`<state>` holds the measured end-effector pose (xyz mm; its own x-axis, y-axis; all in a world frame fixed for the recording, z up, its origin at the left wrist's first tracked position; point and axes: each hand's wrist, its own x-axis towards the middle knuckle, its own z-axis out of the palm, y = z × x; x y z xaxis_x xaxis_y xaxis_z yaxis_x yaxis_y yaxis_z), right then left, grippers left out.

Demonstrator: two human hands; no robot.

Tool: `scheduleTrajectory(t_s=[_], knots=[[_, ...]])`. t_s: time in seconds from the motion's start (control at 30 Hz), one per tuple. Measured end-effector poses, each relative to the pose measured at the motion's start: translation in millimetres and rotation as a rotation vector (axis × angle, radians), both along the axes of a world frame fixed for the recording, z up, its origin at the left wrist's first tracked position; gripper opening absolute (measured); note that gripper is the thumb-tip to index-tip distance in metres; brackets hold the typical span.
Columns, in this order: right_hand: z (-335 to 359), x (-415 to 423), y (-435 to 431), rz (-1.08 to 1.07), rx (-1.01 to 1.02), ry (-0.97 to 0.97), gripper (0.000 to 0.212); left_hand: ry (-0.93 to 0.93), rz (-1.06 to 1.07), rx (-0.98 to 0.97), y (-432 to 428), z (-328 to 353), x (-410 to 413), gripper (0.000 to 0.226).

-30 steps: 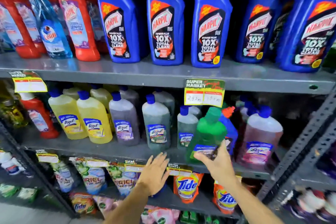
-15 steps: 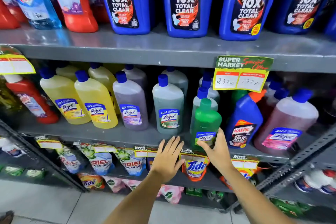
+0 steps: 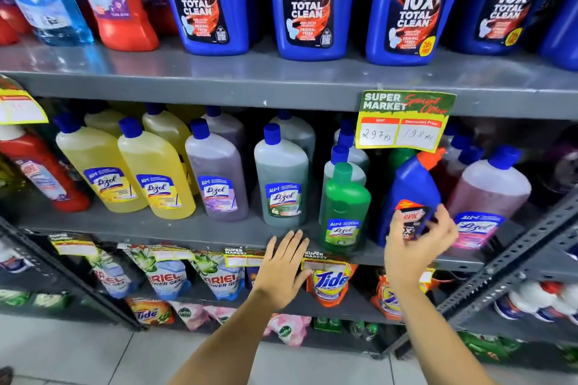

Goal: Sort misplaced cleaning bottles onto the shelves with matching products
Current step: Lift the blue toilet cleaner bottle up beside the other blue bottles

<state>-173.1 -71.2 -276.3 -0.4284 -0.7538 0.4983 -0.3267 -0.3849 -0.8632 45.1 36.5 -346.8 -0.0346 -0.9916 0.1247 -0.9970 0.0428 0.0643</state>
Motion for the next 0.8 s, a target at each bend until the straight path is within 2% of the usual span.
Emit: scheduleTrajectory(t_s=[0.13,0.23,0.3,0.43,0.5,0.57,0.7,0.8], knots=[[3.6,-4.8,-18.0,0.047,0.246,0.197,0.107,0.012,-0.002,0.027,0.2,2.4,-0.1,0.063],[-4.1,-9.5,-22.5,0.108,0.378,0.202,0.123,-0.011,-0.008,0.064,1.5,4.4,-1.3,0.068],[-5.8,-12.5,-24.1,0.113,0.427,0.172,0.119,-0.036,-0.01,0.09,1.0,5.5,-1.6,0.071],[3.3,-18.0,-16.2,0.07,0.412,0.134,0.096,-0.126,-0.018,0.102,2.7,7.7,-1.7,0.068],[8.2,-23.8,2.0,0.081,0.38,0.098,0.089,-0.237,-0.027,0.056,11.4,9.2,-2.9,0.064],[11.2,-32.7,27.8,0.085,0.335,0.063,0.084,-0.272,-0.021,-0.033,21.0,15.7,-8.8,0.061],[45.6,-54.9,67.1,0.149,0.192,0.018,0.077,-0.07,-0.096,-0.329,18.3,85.9,-21.9,0.056],[105.6,-69.1,76.0,0.201,0.044,0.004,0.08,0.131,-0.29,-0.626,7.6,170.1,-28.7,0.056]])
